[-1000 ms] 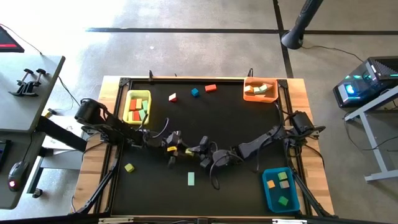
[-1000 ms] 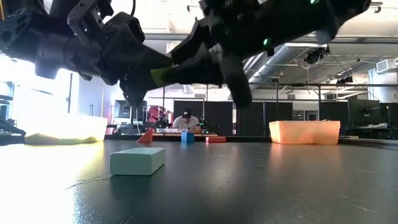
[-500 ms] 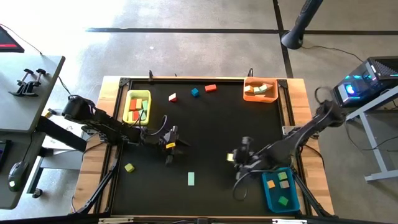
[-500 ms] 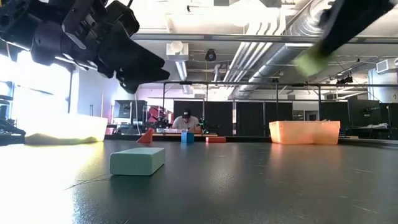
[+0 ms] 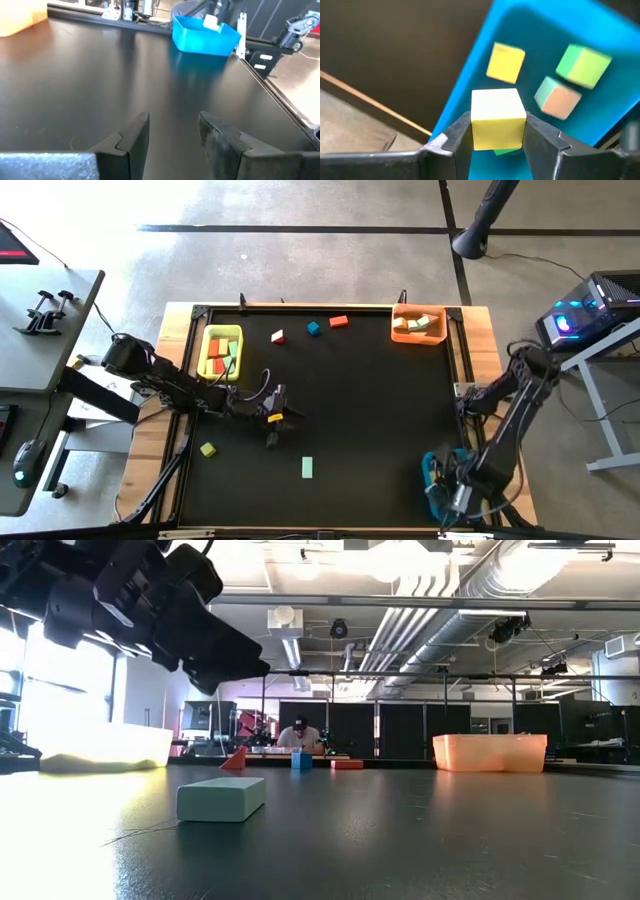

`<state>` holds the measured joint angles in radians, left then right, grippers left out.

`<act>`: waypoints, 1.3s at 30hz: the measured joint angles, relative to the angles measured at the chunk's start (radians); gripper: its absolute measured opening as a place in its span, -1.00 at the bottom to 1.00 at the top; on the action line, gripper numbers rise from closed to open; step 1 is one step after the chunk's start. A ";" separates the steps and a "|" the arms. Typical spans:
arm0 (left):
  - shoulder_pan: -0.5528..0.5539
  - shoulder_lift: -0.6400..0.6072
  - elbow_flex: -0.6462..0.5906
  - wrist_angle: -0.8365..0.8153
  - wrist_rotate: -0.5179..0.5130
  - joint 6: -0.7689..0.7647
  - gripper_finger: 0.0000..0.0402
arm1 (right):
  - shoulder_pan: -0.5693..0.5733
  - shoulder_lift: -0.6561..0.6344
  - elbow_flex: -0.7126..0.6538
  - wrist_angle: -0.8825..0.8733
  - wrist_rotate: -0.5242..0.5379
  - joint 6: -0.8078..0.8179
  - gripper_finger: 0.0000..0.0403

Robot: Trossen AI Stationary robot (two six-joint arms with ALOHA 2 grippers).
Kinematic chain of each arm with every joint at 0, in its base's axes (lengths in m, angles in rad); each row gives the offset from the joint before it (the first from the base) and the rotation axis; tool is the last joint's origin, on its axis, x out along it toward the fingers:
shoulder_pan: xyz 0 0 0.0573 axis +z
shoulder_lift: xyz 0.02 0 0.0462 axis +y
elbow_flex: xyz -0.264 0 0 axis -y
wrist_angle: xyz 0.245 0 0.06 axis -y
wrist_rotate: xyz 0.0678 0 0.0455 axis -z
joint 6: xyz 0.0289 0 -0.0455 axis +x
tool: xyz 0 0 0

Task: Sort blocks by size
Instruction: Put the yellow square block into the blue bin, then put the light blue rectangular block into the yellow bin

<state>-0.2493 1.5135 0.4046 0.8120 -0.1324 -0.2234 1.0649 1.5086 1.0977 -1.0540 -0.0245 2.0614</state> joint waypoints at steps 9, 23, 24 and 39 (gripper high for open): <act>0.000 0.000 0.000 0.002 -0.013 0.000 -0.22 | 0.048 0.080 0.000 0.019 -0.016 0.092 -0.22; -0.001 0.000 0.000 0.002 -0.012 -0.001 -0.22 | 0.050 0.008 0.000 0.034 0.226 -0.032 0.14; -0.003 0.000 0.000 0.002 -0.009 0.008 -0.22 | 0.043 0.000 0.000 0.035 0.284 -0.060 0.14; -0.329 -0.099 0.118 -0.416 -0.264 0.217 -0.30 | -0.198 -0.010 0.001 0.137 1.102 -0.821 0.15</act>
<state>-0.5778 1.4145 0.5228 0.3957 -0.3965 -0.0066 0.8665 1.4985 1.0983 -0.9167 1.0775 1.2409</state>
